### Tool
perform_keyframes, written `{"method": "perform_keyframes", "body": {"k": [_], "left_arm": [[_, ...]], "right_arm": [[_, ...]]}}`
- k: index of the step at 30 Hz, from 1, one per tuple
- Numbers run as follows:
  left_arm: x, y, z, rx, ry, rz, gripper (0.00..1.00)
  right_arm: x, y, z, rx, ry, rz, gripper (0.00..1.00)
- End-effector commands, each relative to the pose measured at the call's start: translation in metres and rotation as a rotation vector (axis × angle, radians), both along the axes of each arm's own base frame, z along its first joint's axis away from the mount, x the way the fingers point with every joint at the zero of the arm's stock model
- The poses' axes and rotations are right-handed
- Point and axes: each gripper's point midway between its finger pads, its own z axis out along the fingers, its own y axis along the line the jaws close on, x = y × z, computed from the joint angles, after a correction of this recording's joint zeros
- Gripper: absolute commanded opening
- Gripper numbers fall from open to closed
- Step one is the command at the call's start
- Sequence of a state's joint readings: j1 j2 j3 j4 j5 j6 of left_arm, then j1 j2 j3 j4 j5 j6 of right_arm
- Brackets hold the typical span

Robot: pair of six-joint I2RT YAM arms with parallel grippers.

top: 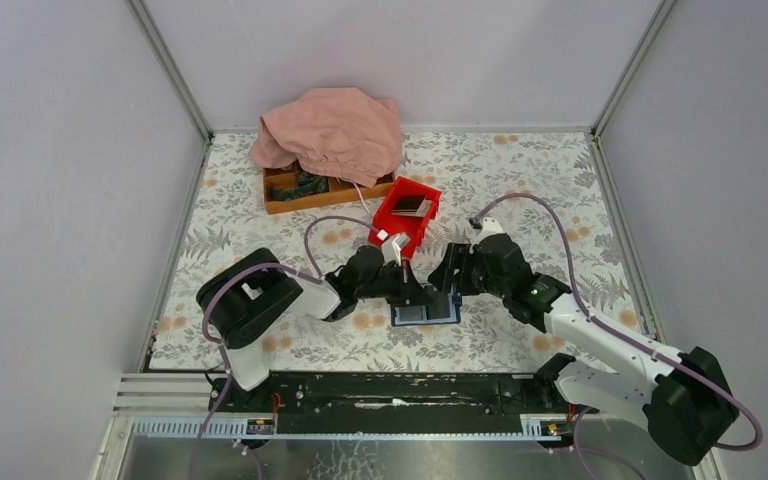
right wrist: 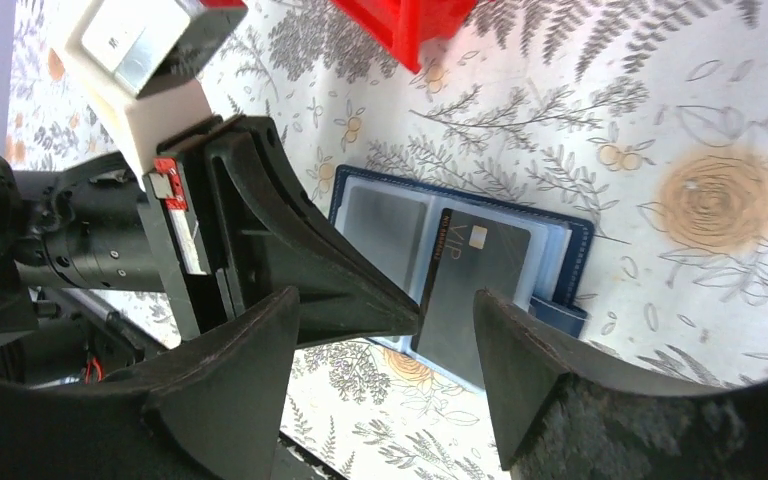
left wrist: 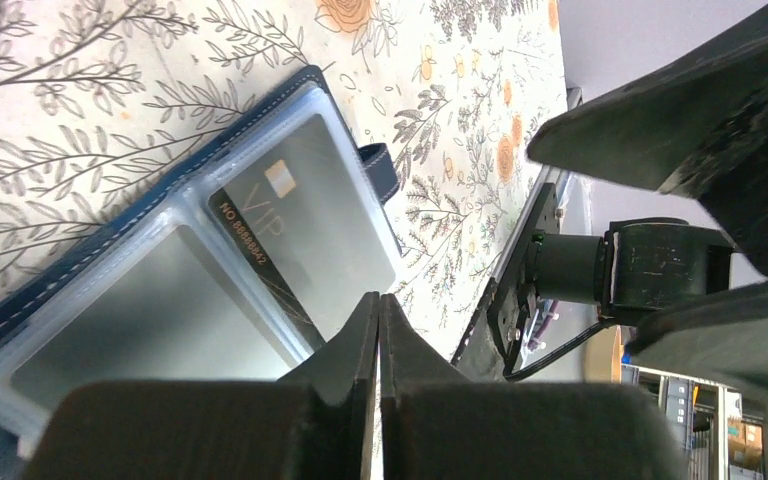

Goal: Take the credit cards out of the card holder

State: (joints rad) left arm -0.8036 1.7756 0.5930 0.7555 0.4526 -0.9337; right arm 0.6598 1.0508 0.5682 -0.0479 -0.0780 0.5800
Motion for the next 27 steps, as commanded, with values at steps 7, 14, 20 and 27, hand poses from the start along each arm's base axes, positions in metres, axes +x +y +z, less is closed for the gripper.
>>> {"method": "perform_keyframes", "body": {"k": [7,14,20,27], "left_arm": [[0.007,-0.004,0.030,-0.063,-0.146,0.032,0.33],[0.006,0.012,0.022,-0.067,-0.162,0.102,0.68],[0.008,0.010,0.014,-0.073,-0.145,0.112,0.68],[0.010,0.008,0.002,-0.045,-0.120,0.107,0.70]], "right_arm": [[0.009,-0.021,-0.016,-0.088,-0.015,-0.090,0.27],[0.011,-0.020,-0.045,-0.118,0.037,-0.100,0.00],[0.004,-0.018,-0.063,-0.127,0.084,-0.079,0.00],[-0.003,-0.021,-0.077,-0.142,0.119,-0.077,0.00]]}}
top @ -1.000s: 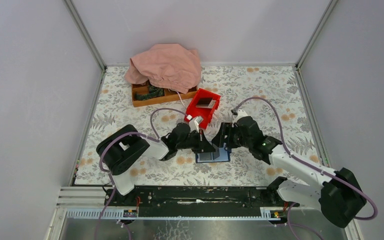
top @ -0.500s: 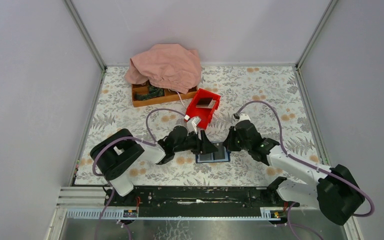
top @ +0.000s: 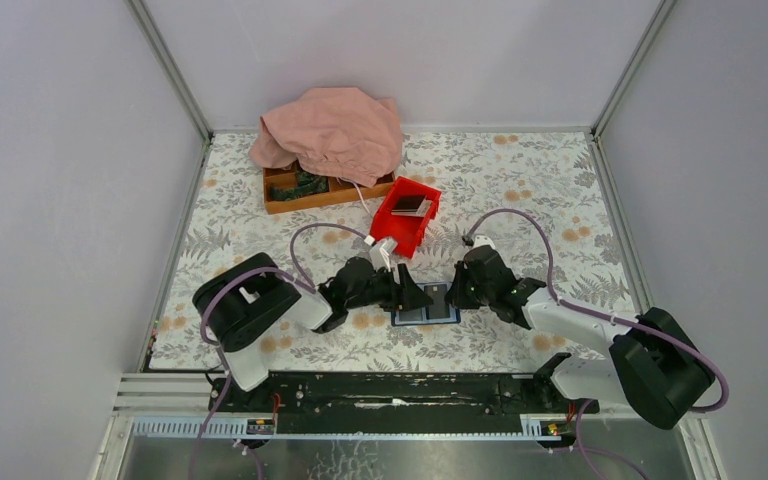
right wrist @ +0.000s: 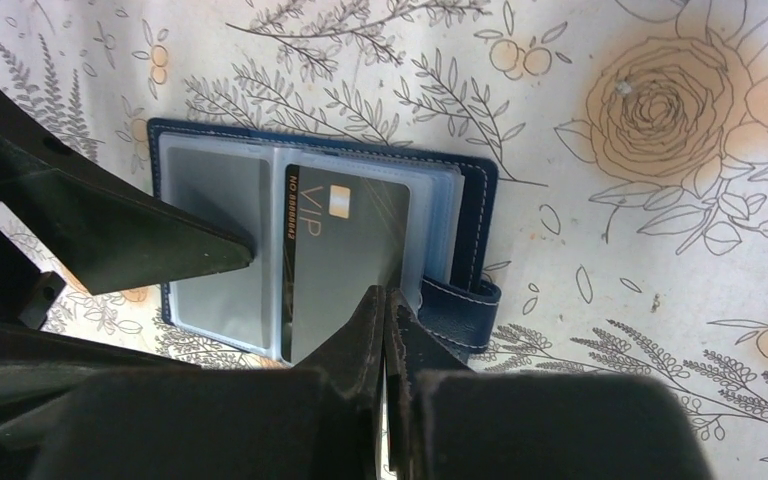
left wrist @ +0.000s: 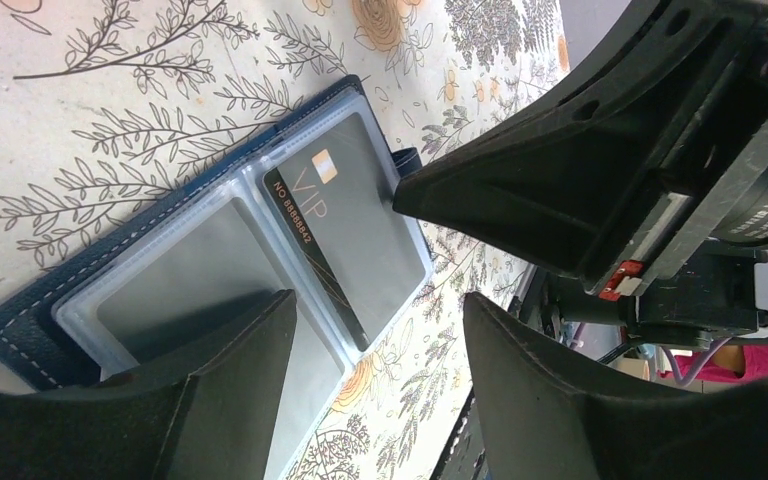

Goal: Take the credit cards out of the card holder

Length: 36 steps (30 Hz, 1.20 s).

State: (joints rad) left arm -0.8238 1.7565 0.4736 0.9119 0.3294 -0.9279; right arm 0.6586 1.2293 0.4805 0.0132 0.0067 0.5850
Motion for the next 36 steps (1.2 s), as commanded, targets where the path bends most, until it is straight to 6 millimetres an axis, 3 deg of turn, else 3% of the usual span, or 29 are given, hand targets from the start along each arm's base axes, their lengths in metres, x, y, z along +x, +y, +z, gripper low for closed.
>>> {"method": "perform_keyframes", "body": {"k": [1,22,28,31,36], "left_arm": [[0.010,-0.008,0.008,-0.034,-0.043,0.013,0.70],[0.004,-0.019,0.002,-0.098,0.017,-0.029,0.68],[0.004,-0.020,0.016,-0.125,0.016,-0.028,0.55],[0.006,-0.018,0.020,-0.111,0.007,-0.009,0.42],[0.007,-0.015,0.017,-0.088,0.003,0.004,0.32]], "right_arm": [[0.002,0.001,-0.001,0.025,-0.011,-0.013,0.00],[-0.006,0.003,-0.015,0.040,0.036,0.000,0.00],[-0.007,0.002,-0.017,0.039,0.041,-0.001,0.00],[-0.007,0.002,-0.018,0.040,0.043,0.000,0.00],[-0.008,0.002,-0.020,0.043,0.049,0.000,0.00]]}}
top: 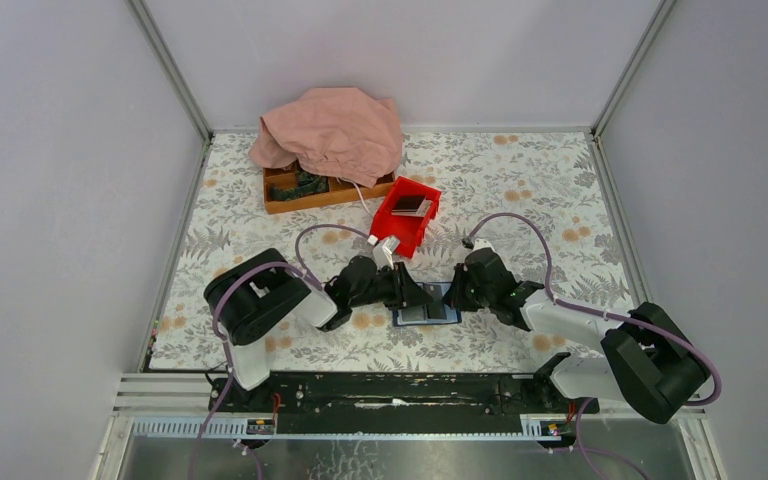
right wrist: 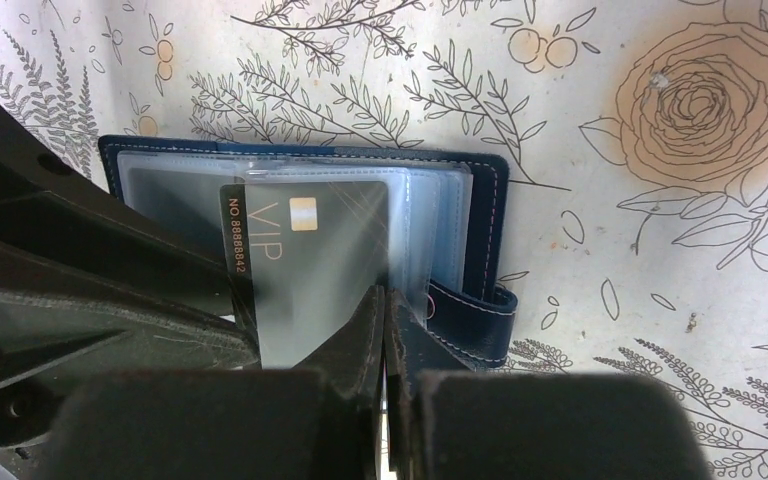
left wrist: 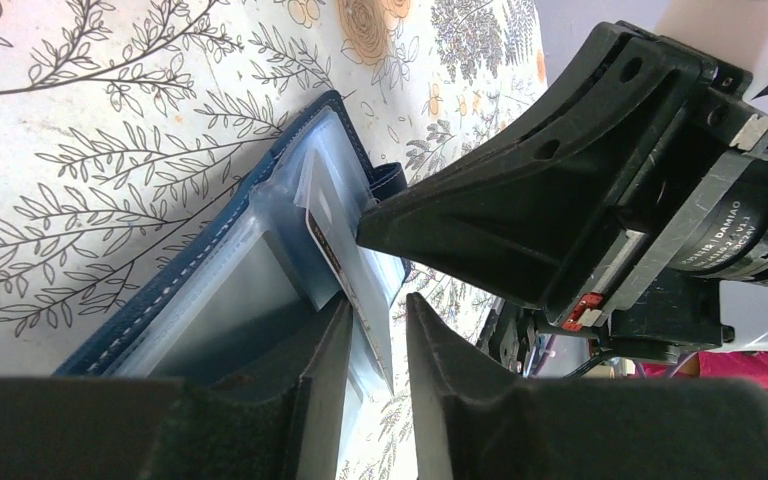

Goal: Take the credit cards out of the card holder

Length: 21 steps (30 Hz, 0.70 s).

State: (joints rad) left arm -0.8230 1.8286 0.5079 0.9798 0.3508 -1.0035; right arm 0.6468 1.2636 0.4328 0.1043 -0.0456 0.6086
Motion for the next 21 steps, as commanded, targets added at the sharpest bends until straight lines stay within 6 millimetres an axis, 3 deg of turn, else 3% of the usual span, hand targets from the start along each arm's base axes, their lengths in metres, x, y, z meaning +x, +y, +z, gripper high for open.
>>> {"method": "perform_keyframes", "body": {"k": [1,5,11,19,21], "left_arm": [[0.003,-0.002,0.014,-0.028,-0.045,0.003,0.30],[0.002,-0.001,0.009,-0.018,-0.038,0.005,0.21],[0.002,-0.001,0.006,-0.007,-0.036,0.001,0.00],[0.003,0.005,0.003,0.053,-0.053,0.001,0.00],[0.002,0.007,0.003,0.063,-0.058,0.001,0.10]], "right_arm": [[-0.004,-0.003,-0.009,-0.006,0.024,-0.004,0.00],[-0.004,-0.004,-0.009,-0.006,0.024,-0.005,0.00],[-0.004,-0.004,-0.009,-0.006,0.024,-0.006,0.00],[-0.004,-0.007,-0.014,-0.025,0.032,-0.017,0.00],[-0.003,-0.008,-0.015,-0.028,0.034,-0.020,0.00]]}}
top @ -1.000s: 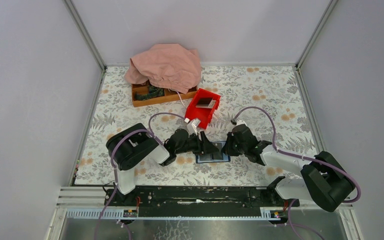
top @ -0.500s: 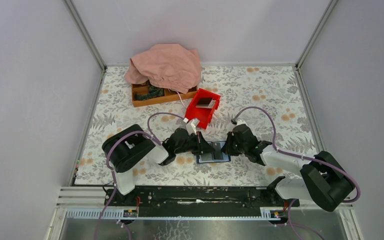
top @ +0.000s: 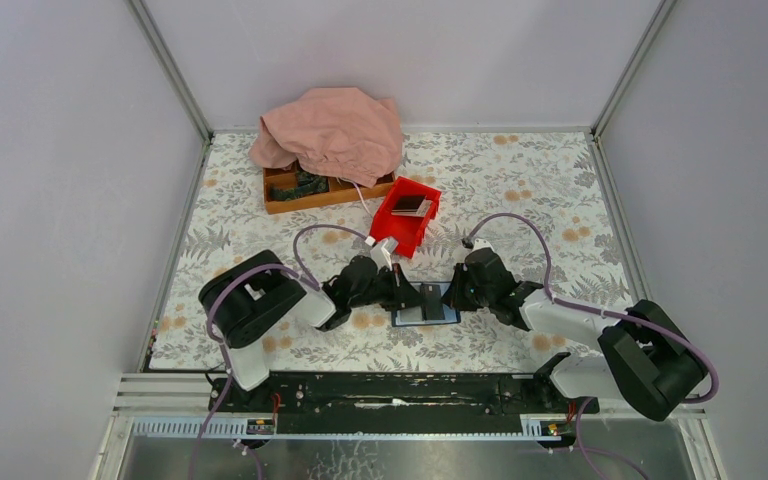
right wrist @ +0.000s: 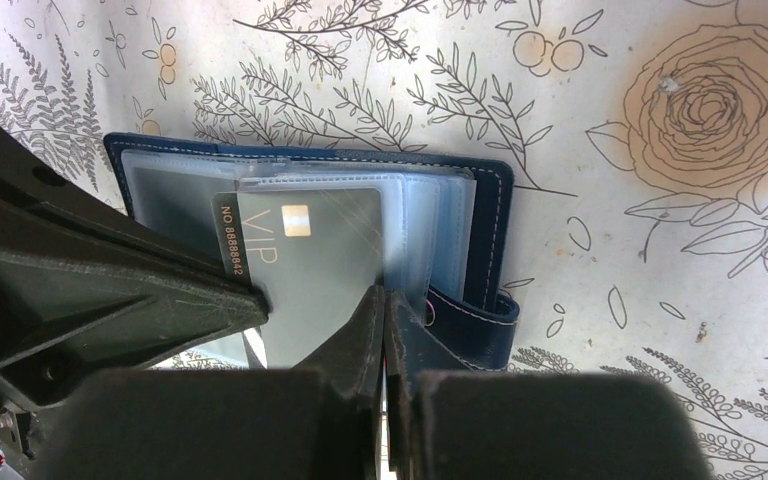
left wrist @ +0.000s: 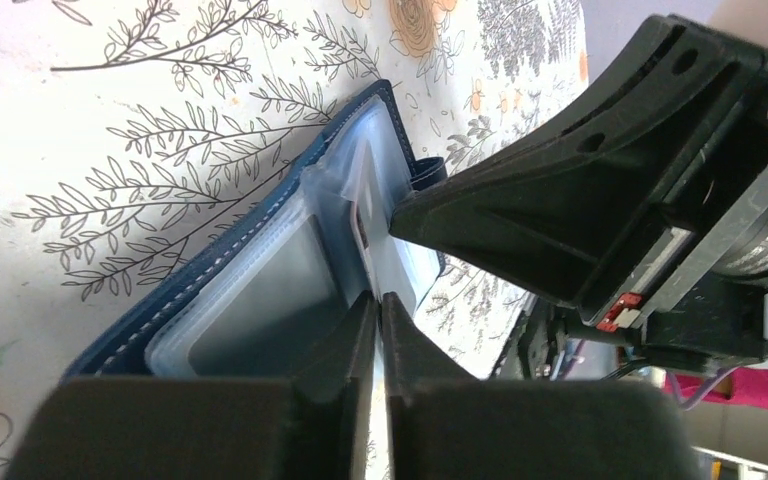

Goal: Take the credit cards out of the card holder

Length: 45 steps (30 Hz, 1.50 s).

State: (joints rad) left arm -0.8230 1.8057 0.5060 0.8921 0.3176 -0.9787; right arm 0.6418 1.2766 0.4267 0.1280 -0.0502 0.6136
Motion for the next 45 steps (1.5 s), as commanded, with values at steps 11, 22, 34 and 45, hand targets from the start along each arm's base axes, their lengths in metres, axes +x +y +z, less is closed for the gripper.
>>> {"method": "perform_keyframes", "body": {"k": [11,22,34,45], "left_arm": [[0.001,0.003,0.007,0.019,-0.058,-0.023,0.00],[0.005,0.023,0.010,0.020,-0.064,-0.009,0.00],[0.007,0.044,0.024,0.058,-0.104,-0.030,0.00],[0.010,0.058,0.069,-0.042,-0.203,0.014,0.00]], "right_arm": [[-0.004,-0.009,-0.013,-0.037,0.034,-0.012,0.00],[-0.002,-0.010,-0.017,-0.039,0.044,-0.015,0.00],[0.000,-0.011,-0.018,-0.043,0.046,-0.017,0.00],[0.008,0.000,0.012,0.046,-0.079,0.021,0.00]]}}
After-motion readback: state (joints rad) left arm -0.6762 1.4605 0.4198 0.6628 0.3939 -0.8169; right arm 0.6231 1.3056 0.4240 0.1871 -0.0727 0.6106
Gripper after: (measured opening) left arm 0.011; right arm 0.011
